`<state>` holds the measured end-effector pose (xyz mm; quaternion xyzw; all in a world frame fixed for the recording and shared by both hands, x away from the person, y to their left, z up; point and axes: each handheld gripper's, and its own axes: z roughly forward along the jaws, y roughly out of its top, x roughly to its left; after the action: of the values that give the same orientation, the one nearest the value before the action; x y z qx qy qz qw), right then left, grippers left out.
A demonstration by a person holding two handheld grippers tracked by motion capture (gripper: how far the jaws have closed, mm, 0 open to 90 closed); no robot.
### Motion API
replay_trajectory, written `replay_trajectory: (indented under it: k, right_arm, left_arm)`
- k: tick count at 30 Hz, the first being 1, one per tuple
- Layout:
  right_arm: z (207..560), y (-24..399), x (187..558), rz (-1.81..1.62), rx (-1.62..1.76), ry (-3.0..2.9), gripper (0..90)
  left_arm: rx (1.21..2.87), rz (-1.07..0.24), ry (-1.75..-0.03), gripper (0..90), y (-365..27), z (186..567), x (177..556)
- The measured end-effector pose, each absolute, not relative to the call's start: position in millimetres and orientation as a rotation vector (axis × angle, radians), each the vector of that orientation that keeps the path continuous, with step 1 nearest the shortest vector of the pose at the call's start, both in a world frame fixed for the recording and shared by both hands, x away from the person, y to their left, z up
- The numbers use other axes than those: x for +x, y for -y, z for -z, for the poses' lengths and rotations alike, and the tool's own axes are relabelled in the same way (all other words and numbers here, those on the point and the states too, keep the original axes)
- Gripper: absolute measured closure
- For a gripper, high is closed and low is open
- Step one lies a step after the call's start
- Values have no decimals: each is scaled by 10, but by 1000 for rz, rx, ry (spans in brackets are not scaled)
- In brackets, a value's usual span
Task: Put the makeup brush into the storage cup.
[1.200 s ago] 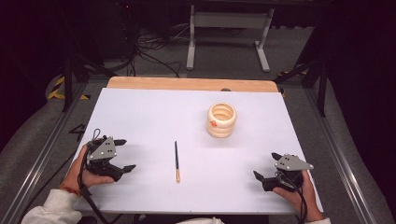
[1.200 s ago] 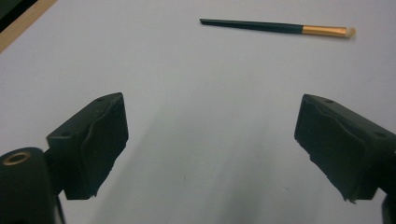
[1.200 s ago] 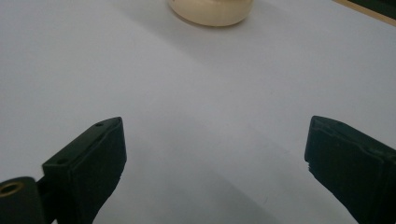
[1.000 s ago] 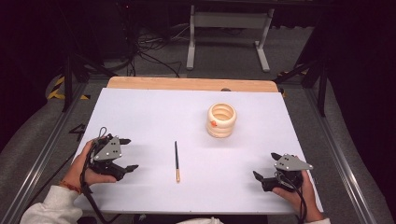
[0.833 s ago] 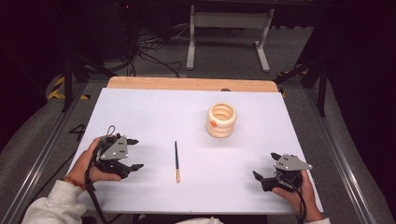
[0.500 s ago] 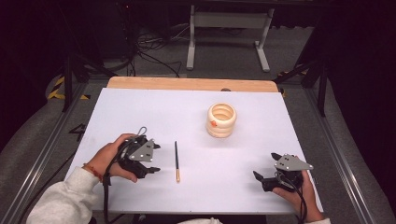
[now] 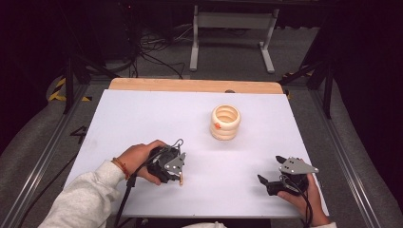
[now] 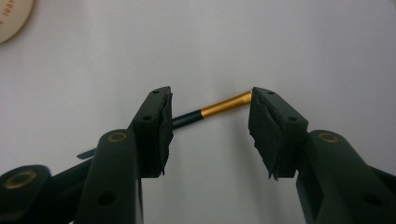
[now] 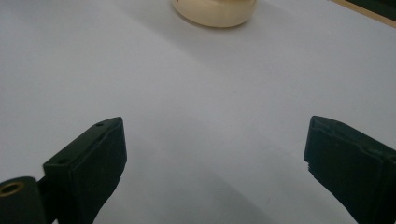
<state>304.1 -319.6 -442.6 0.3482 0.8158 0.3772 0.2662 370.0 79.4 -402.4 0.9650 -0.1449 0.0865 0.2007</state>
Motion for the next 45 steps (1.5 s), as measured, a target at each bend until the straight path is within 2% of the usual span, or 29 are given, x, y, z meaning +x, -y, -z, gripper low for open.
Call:
replay_trajectory:
  k: [8,19,25,29,31,36,38,45]
  right_arm:
    - [4441,3186,3047,-1012,936,-2215,64]
    - [4453,3177,3050,-1008,930,-2230,64]
    - [4455,3180,3051,-1009,934,-2229,64]
    - [4457,3176,3053,-1009,933,-2230,64]
    - [4459,3170,3054,-1007,930,-2234,64]
    - [4467,3157,3059,-1001,924,-2242,64]
    - [4468,3157,3059,-1003,927,-2242,64]
    - [4476,3163,3060,-1000,925,-2248,64]
  left_arm:
    - [2738,-144,434,511,-672,4158,3724]
    - [2733,-25,395,510,-704,4317,3793]
    - [2694,-52,375,465,-759,4240,3817]
    - [2702,-94,334,472,-854,4208,3839]
    - [2707,-102,331,508,-876,4219,3853]
    - [2719,-128,346,471,-795,4254,3869]
    - [2727,-100,387,489,-741,4283,3867]
    - [2738,47,372,565,-724,4329,3936]
